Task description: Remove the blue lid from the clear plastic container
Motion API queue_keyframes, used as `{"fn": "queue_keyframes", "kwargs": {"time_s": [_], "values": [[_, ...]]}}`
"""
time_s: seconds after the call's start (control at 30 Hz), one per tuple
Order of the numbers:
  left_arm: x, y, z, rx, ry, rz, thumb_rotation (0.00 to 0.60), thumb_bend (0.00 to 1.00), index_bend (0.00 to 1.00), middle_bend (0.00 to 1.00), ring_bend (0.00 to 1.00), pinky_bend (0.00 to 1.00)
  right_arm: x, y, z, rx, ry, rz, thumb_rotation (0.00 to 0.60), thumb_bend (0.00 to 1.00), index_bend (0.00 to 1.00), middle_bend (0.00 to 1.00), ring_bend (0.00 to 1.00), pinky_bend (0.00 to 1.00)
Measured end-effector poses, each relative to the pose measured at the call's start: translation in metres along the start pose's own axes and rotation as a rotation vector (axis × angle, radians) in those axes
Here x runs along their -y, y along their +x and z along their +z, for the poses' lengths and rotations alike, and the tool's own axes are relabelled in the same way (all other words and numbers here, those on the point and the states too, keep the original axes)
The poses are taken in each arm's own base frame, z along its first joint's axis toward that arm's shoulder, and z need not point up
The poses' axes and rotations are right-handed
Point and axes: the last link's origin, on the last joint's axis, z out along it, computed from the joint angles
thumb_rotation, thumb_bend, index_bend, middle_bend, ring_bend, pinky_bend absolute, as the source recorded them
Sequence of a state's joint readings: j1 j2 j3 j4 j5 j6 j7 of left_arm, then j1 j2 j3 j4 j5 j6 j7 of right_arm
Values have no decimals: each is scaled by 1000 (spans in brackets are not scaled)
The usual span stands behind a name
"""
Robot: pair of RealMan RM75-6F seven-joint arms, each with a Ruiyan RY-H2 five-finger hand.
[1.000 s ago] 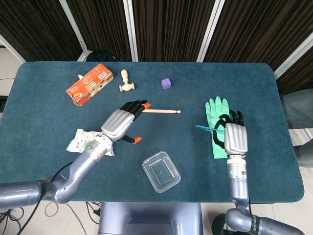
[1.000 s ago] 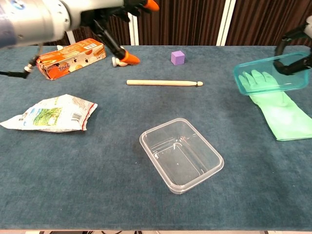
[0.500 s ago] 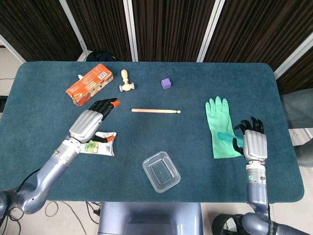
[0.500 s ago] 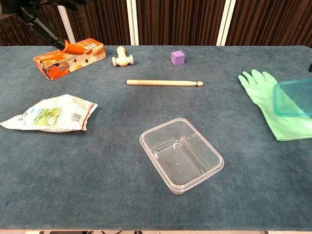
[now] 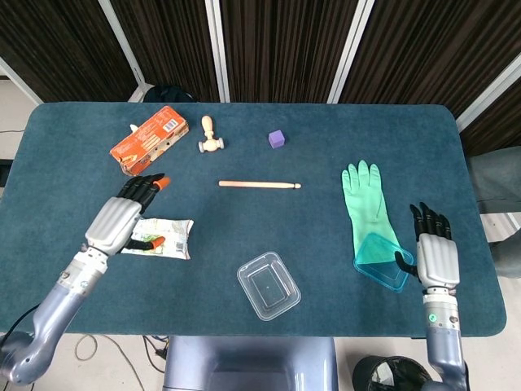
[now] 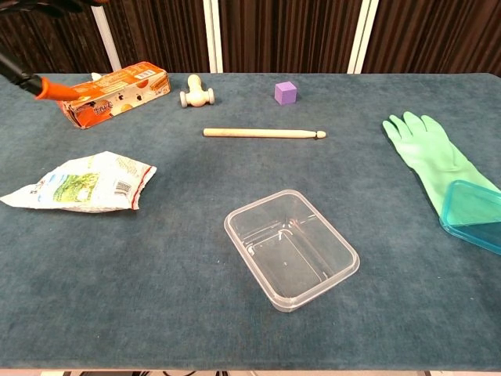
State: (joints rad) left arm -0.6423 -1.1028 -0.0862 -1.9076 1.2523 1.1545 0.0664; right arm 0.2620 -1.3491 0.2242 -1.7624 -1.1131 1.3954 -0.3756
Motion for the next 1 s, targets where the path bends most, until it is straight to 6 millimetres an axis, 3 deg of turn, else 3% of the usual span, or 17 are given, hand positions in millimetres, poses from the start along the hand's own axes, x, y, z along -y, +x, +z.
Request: {"fn": "queue_keyframes", "kwargs": {"time_s": [0.07, 0.17, 0.27, 0.63, 1.0], "values": [[4, -2, -11, -3, 16, -2, 600, 155, 0, 0, 0, 17, -3, 3, -4, -3, 14, -15, 600, 342, 0, 0, 0, 0], [12, -7, -29, 1, 36, 15, 600, 132, 0, 0, 0, 5, -9, 7, -11, -1, 44, -50, 600, 201, 0, 0, 0, 0], [19, -13, -49, 2, 57, 50, 600, 92, 0, 0, 0, 0, -17, 10, -18, 1, 75, -92, 600, 142, 0, 0, 0, 0], [65, -35, -132, -37, 189, 229, 600, 64, 0, 0, 0, 0, -59, 23, -50, -5, 145, -159, 600, 125, 0, 0, 0, 0], [88, -41, -147, -121, 197, 278, 600, 63, 0, 0, 0, 0, -66, 24, -48, -48, 111, -136, 600, 125, 0, 0, 0, 0]]}}
